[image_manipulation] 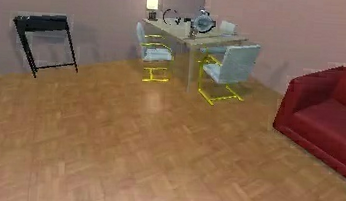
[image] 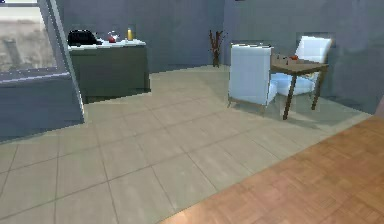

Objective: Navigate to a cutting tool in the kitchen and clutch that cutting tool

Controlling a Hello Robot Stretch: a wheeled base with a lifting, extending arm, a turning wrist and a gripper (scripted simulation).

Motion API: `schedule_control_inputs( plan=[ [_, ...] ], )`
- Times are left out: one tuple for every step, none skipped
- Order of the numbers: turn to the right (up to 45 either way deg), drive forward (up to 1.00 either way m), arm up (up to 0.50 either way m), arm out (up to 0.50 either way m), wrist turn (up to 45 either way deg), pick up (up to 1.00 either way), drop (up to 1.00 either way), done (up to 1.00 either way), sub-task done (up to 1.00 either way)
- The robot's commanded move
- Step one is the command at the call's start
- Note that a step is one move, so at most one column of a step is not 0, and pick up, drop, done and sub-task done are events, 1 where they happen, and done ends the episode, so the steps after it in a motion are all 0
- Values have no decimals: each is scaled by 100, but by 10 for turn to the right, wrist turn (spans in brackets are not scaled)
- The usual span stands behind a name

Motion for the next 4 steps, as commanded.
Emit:
schedule_control_inputs(
  plan=[
    [0,100,0,0,0,0,0,0,0],
    [0,100,0,0,0,0,0,0,0],
    [-30,0,0,0,0,0,0,0,0],
    [-30,0,0,0,0,0,0,0,0]
  ],
)
